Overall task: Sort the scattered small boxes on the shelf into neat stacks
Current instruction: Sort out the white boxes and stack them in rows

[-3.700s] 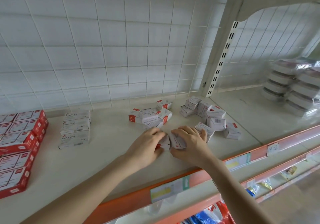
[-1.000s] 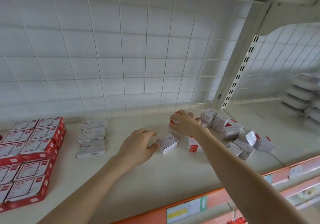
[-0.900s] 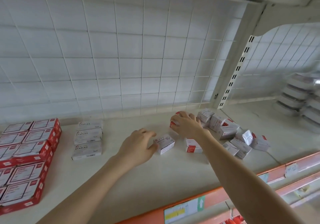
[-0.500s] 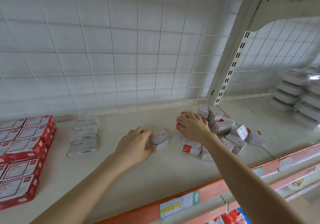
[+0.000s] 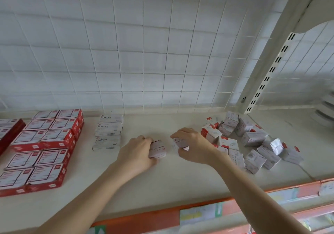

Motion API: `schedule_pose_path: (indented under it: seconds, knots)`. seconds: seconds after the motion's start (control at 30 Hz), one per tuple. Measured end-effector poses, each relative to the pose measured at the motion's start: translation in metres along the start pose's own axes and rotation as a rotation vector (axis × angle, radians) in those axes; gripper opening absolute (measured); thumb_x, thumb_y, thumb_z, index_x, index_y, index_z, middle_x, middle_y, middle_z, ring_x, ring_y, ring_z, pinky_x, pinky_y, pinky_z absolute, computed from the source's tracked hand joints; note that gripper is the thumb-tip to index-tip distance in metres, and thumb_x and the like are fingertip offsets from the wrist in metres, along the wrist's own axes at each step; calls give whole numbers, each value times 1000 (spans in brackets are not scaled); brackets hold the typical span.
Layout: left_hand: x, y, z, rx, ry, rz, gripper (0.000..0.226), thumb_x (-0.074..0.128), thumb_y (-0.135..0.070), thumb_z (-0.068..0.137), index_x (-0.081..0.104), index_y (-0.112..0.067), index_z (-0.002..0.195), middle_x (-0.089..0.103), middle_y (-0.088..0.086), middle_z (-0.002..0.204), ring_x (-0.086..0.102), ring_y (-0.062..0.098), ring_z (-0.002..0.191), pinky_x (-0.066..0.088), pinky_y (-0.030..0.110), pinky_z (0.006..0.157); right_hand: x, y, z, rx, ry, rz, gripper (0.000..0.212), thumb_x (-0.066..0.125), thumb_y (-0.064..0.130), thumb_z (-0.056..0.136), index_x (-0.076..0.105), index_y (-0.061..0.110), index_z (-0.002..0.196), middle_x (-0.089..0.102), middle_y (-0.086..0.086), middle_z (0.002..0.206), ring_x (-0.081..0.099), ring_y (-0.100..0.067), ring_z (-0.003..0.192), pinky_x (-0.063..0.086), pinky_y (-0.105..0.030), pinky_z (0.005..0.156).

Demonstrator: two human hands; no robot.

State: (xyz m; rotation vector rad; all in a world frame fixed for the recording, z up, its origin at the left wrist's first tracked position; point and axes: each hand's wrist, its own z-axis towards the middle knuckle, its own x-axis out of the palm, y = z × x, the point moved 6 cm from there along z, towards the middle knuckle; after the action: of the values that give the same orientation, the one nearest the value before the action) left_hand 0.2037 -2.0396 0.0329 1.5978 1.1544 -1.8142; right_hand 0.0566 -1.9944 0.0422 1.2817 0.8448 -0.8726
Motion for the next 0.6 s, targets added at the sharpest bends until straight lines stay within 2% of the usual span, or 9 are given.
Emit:
schedule_pose_path:
  seconds: [0.17,0.3,0.33,0.43,0.5,0.6]
  knots:
    - [-2,2,-4,-3,-51,-48,42,58,-44,81,55,-21,116,53,0,107,51,21,105,38,26,71,5,0,-1,1,23,-63,49,62,8,76,54,13,124,55,-6,120,48,-24,111,37,-25,89]
    - [-3,3,-7,40,-78,-97,43,61,-37,81,53,-23,121,52,-1,111,50,19,107,40,25,75,5,9,1,-19,18,-109,48,61,13,81,51,14,127,55,-5,123,48,-23,112,31,-17,88]
    - [-4,2,-8,68,-85,-119,44,62,-35,80,53,-23,122,52,-2,112,50,19,108,40,25,78,5,13,1,-23,14,-93,48,61,15,81,51,14,128,55,-5,123,48,-23,113,31,-17,90]
    - [-9,0,-8,177,-102,-180,47,68,-27,78,55,-21,122,54,-3,115,49,18,110,40,26,86,2,29,0,-52,34,-25,53,63,19,80,48,16,130,53,-3,126,45,-21,118,38,-30,98]
    - [-16,1,-7,238,-128,-220,47,72,-20,74,57,-20,119,55,-5,115,49,16,109,37,23,87,0,40,-2,-99,61,-11,51,64,16,78,51,12,127,57,-6,121,47,-21,115,36,-26,97]
    - [-27,4,-7,305,-172,-343,49,77,-16,70,60,-19,116,56,-11,106,52,8,101,34,11,83,-5,53,-7,-126,59,62,47,67,15,75,55,13,120,61,-4,105,52,-18,99,39,-20,84]
